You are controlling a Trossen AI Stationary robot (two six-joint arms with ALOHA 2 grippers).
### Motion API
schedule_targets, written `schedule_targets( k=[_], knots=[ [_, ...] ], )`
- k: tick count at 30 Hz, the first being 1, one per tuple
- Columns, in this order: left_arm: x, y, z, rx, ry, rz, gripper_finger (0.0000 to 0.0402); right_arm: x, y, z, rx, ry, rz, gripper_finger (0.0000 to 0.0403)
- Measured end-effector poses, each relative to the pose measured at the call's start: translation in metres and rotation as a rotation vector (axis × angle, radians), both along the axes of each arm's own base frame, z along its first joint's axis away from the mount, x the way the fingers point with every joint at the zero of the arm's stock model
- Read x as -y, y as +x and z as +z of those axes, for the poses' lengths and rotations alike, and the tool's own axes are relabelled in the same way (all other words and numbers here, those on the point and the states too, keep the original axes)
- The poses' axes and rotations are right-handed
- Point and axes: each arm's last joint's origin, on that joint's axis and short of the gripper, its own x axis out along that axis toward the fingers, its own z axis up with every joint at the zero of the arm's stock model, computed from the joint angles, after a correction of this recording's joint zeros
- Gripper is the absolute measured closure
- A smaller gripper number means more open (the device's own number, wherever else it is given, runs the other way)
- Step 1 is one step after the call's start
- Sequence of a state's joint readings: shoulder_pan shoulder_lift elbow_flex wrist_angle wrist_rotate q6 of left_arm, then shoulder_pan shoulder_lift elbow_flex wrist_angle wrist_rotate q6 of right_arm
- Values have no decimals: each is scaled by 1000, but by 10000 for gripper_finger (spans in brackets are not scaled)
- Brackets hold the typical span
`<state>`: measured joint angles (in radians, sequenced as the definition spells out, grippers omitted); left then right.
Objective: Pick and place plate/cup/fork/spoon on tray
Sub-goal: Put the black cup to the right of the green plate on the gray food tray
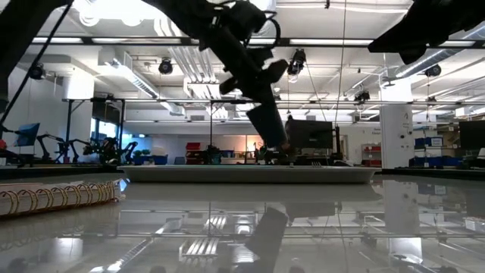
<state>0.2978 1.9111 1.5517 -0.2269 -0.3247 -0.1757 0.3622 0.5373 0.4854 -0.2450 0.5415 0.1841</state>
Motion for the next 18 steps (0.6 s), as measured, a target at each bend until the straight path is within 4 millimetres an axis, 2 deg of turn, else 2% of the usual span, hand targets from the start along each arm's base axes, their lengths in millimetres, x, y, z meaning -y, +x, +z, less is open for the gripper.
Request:
schedule_targets(
  k=[9,18],
  knots=[
    [-9,12,-29,-29,-9,8,402,0,0,0,0,-1,1,394],
    [-16,10,-29,-17,-3,29,402,0,0,0,0,-1,0,394]
  ],
)
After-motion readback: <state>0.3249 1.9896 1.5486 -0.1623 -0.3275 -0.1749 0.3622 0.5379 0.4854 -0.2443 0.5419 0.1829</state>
